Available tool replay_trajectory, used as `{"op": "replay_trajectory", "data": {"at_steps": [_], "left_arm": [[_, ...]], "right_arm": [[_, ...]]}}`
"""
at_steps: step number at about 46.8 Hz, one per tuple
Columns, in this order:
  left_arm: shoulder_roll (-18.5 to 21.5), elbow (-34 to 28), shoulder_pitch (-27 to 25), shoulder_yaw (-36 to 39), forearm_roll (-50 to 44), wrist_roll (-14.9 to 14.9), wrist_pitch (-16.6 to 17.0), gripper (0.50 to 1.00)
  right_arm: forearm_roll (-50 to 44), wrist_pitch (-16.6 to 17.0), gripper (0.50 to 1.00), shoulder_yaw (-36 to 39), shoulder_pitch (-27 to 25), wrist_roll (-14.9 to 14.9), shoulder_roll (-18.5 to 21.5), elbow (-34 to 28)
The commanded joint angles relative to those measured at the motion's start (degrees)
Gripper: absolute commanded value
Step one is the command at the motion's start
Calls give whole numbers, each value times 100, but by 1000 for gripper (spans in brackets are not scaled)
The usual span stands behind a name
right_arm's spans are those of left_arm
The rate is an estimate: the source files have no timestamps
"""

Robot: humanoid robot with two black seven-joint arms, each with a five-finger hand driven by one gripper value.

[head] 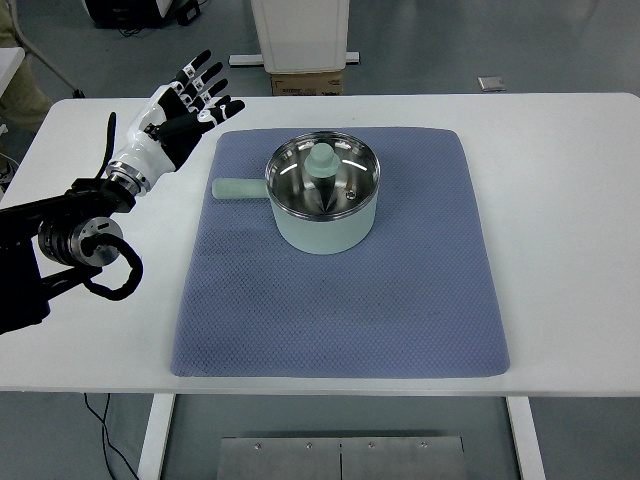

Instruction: Rotate green pot handle

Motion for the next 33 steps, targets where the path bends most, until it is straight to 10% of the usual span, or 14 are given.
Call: {"op": "replay_trajectory", "data": {"at_steps": [1,33], "left_arm": [[-11,4,101,-144,2,0,3,1000],[-126,583,549,-645,19,0,3,1000]], "right_arm": [[3,0,1000,0,0,0,0,0],[3,0,1000,0,0,0,0,0]]}}
